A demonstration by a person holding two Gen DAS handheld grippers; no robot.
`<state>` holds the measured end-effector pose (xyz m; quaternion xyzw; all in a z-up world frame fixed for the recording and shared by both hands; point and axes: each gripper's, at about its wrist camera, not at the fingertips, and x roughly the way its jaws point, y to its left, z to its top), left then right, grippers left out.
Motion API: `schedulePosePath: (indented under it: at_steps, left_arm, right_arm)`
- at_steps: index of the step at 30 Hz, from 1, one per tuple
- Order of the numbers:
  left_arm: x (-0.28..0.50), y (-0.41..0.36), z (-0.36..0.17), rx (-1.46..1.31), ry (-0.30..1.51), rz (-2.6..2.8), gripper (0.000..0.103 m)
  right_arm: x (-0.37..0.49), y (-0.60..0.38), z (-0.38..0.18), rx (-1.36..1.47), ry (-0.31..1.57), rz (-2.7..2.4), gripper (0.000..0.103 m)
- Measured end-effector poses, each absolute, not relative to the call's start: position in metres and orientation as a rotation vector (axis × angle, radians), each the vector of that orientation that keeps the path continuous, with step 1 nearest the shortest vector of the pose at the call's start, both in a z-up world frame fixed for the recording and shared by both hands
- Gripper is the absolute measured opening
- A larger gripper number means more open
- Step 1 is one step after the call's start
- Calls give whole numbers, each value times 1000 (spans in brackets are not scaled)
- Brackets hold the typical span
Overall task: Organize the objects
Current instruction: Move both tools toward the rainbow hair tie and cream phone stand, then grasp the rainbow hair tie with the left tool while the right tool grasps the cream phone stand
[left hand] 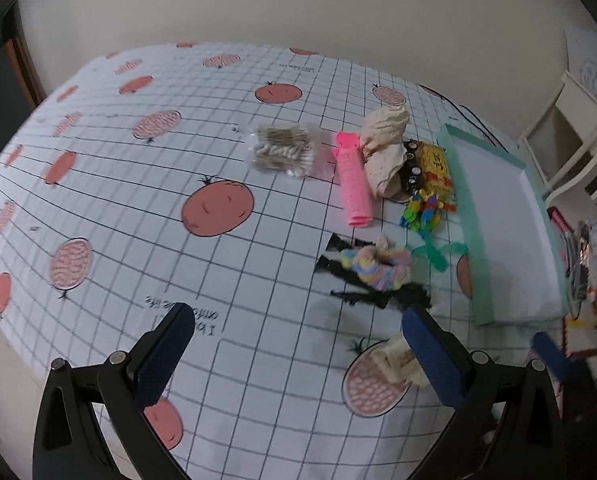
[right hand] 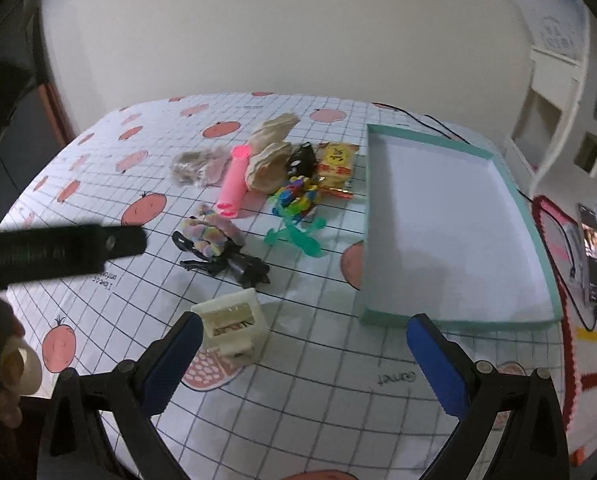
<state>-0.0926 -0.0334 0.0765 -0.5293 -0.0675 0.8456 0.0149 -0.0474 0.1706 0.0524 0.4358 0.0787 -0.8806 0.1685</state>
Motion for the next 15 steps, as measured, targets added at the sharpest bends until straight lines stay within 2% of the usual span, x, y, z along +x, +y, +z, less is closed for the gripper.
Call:
schedulePosePath:
  at_steps: [6, 15]
  left_arm:
    - [-114, -37, 77, -1690, -246, 2606, 103]
    - [-130, -19, 81, -1640, -107, 2598, 103]
  right_arm:
    - [-54, 149, 44, 1299, 336, -2417, 103]
    - [-61, 126, 44, 1332, 431, -2297, 102]
